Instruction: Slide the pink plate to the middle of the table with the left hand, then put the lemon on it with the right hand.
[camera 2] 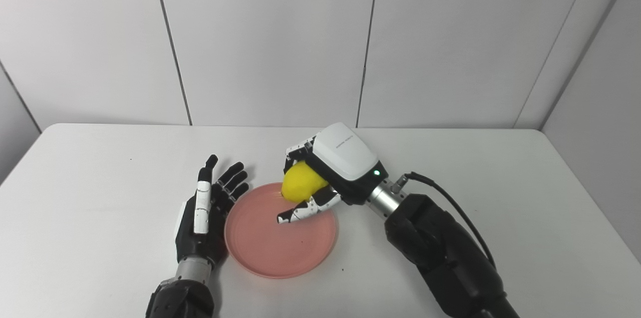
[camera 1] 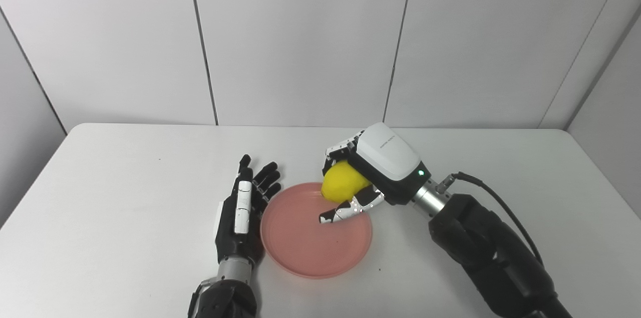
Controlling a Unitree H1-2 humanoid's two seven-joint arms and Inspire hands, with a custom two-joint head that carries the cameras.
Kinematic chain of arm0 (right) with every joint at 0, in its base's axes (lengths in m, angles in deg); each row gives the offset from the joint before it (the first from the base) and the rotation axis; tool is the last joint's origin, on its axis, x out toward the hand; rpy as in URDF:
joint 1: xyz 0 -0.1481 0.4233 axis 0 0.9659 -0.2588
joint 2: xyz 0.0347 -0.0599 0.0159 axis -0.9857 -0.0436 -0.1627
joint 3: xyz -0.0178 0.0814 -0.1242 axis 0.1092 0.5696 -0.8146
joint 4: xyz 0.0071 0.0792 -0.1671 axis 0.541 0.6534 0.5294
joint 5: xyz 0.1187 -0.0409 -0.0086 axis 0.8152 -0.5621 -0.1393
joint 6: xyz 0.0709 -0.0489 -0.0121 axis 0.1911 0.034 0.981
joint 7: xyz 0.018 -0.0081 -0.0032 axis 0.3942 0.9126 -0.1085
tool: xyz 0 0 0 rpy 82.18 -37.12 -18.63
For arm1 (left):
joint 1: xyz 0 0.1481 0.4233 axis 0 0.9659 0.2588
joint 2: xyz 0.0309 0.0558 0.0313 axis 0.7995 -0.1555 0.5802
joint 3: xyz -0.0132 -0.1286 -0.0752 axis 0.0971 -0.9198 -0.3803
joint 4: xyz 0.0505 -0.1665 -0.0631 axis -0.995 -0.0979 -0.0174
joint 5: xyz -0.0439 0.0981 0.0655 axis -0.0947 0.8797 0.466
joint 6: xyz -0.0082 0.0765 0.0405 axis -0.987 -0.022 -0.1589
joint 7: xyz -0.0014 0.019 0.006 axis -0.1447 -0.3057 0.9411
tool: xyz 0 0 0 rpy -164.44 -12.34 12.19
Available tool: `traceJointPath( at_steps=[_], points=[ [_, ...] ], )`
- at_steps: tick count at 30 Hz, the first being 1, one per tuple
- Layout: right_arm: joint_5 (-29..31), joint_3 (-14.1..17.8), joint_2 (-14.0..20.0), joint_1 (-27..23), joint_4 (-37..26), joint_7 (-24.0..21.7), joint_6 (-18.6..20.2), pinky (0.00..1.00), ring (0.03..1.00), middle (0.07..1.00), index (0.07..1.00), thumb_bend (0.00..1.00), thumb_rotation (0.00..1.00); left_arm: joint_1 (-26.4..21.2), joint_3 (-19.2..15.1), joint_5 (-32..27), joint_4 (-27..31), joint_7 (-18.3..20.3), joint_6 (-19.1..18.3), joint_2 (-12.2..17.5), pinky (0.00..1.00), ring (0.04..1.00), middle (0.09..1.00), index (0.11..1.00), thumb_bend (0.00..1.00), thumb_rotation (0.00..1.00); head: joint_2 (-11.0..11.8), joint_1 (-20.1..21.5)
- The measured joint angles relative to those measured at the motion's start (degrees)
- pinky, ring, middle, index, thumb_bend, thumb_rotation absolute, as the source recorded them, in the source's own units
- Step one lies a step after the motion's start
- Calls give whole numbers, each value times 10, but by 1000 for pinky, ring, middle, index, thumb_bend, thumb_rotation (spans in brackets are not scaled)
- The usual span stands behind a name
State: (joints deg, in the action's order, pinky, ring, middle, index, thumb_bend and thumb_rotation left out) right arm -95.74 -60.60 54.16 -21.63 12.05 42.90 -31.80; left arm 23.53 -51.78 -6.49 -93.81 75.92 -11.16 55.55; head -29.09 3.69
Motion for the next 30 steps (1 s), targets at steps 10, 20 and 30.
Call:
traceJointPath(
  at_steps=[10,20,30],
  points=[
    [-5,-33,-17,-11,33,-7,-10,134,182,256,330,629,612,-1,4,8,-4,0,5,0,871,846,841,959,809,827,0,2],
    [-5,-47,-36,-15,79,-2,-14,128,174,243,293,640,685,-2,5,13,-9,0,14,0,887,866,841,953,793,861,-3,4],
    [-10,-62,-43,-17,125,24,-24,140,184,252,317,638,763,-2,5,12,-10,0,16,0,904,875,840,952,802,852,-4,5]
  ],
)
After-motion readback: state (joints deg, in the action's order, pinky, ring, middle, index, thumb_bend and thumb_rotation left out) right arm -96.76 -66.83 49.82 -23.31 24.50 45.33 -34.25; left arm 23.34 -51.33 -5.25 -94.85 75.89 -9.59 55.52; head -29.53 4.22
